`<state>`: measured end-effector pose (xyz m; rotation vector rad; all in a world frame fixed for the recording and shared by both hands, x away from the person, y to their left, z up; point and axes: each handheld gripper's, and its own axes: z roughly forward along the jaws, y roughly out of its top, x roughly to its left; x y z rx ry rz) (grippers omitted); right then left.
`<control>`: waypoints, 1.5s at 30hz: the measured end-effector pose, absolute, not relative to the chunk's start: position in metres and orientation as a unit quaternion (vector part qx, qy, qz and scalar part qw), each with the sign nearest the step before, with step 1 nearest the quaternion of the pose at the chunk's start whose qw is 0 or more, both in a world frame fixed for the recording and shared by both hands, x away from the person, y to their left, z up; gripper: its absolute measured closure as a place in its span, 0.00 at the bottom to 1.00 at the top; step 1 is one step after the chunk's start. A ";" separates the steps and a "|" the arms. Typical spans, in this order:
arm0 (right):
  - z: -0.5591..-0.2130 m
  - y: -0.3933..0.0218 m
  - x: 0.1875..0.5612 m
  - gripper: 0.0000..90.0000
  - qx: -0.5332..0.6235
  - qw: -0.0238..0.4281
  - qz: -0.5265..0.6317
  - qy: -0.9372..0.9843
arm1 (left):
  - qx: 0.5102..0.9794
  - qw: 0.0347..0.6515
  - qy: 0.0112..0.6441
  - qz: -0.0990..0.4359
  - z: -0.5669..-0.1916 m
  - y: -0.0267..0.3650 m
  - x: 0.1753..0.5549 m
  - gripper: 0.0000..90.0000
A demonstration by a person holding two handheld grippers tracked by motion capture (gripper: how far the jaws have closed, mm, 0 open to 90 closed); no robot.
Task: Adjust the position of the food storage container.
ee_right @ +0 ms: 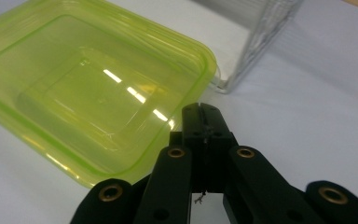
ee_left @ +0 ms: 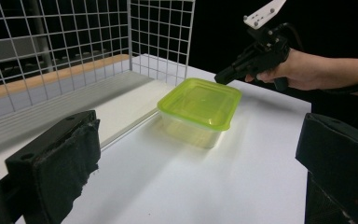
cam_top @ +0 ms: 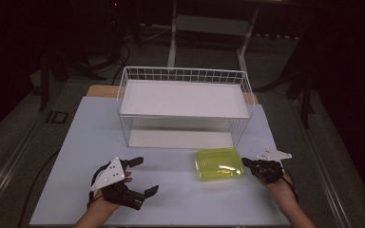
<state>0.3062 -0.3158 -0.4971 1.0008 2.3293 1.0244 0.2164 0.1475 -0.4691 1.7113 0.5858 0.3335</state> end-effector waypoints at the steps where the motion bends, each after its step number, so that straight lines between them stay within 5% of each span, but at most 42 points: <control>1: -0.497 -0.314 0.305 1.00 0.357 0.200 0.368 0.835 | 0.741 0.606 0.253 0.143 -0.469 0.147 0.217 0.00; 45: -0.500 -0.242 0.300 1.00 0.305 0.155 0.390 0.855 | 0.749 0.600 0.248 0.131 -0.472 0.145 0.216 0.00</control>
